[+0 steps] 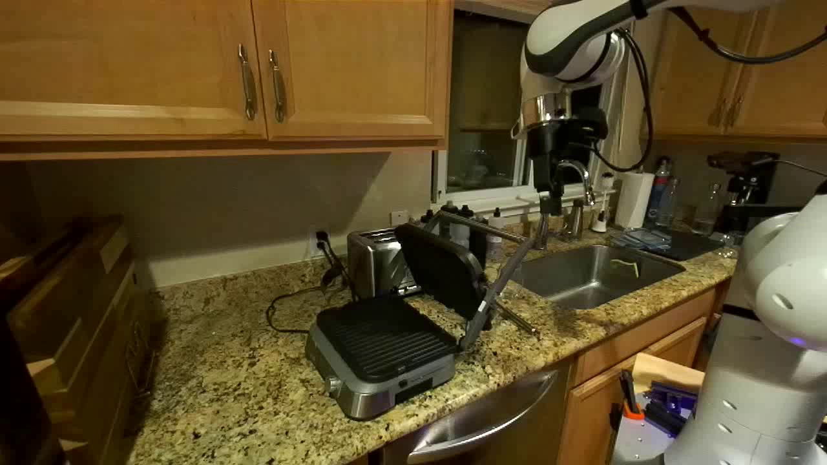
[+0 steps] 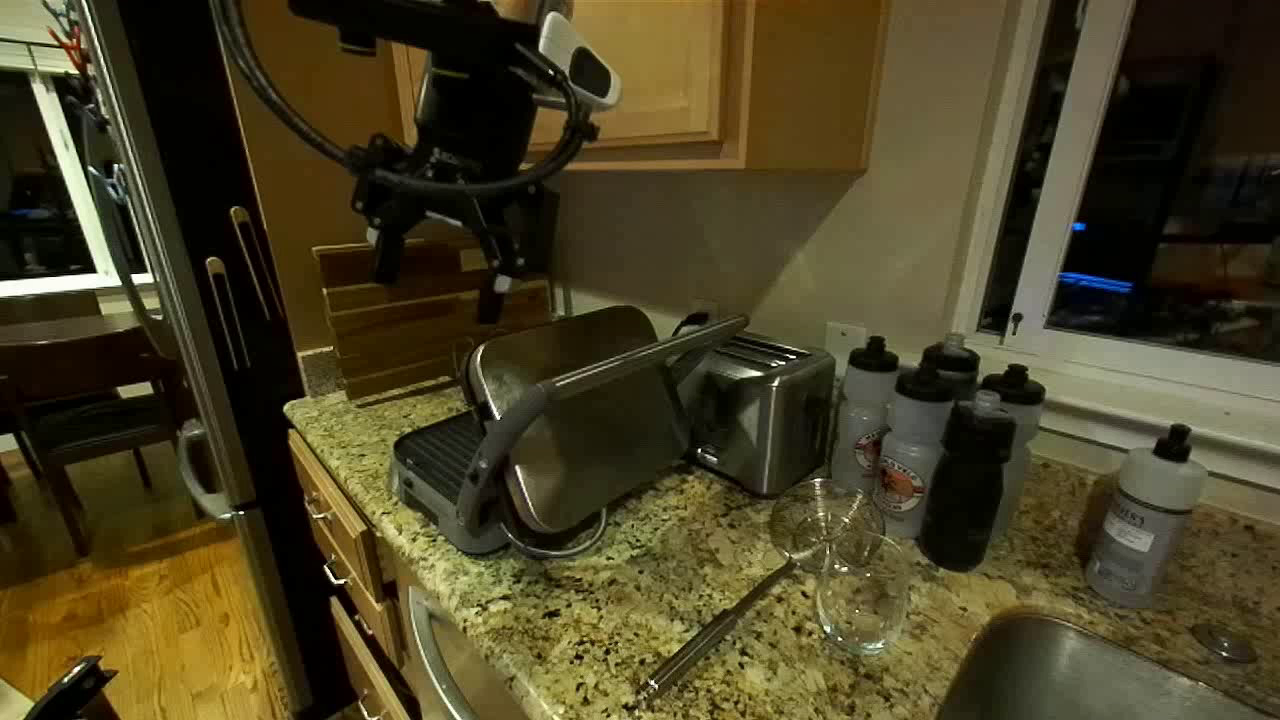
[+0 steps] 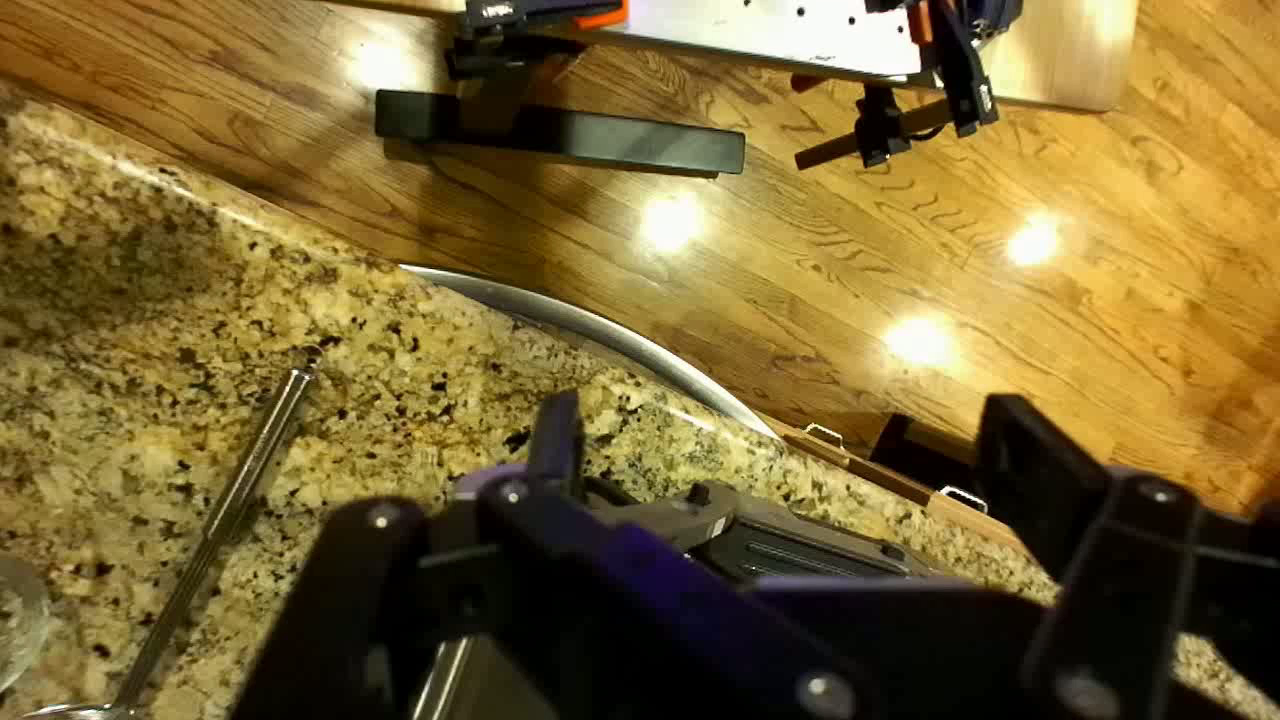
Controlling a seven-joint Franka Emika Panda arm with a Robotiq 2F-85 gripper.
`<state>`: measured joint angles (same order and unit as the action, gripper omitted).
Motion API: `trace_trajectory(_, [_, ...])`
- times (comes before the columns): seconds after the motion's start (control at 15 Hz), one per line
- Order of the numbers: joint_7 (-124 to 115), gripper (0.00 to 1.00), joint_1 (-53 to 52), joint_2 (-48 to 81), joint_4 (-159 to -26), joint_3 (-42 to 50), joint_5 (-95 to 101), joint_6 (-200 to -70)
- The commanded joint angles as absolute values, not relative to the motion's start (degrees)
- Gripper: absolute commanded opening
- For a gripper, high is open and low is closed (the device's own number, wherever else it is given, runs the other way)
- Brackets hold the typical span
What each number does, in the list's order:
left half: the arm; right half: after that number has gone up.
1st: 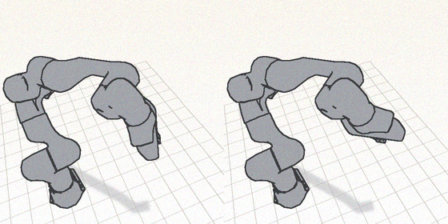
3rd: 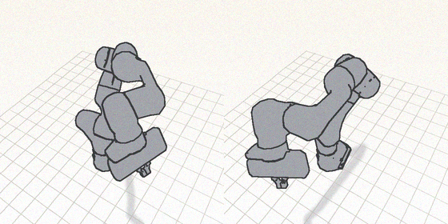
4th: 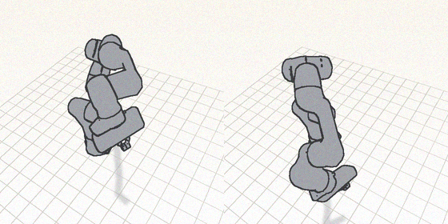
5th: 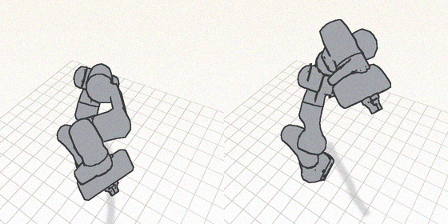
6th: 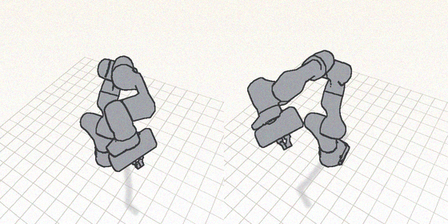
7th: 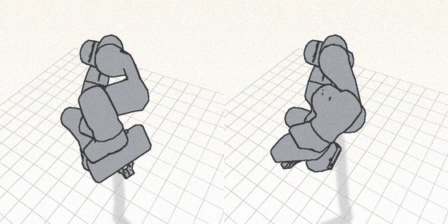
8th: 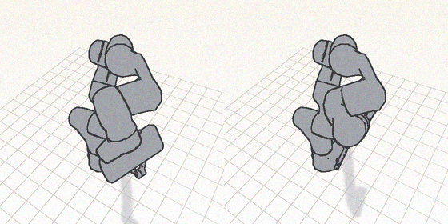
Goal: Close the toaster.
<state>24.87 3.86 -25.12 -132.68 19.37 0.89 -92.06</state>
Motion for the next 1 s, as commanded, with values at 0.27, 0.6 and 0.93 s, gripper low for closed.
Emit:
trace_trajectory(0.27, [25.4,1.0,5.4,-24.9,-132.6,18.1,0.4,-92.0])
trace_trajectory(0.6, [23.9,1.0,6.4,-24.5,-132.7,17.7,1.4,-96.6])
trace_trajectory(0.93, [21.9,1.0,8.2,-20.5,-131.0,17.4,3.3,-109.6])
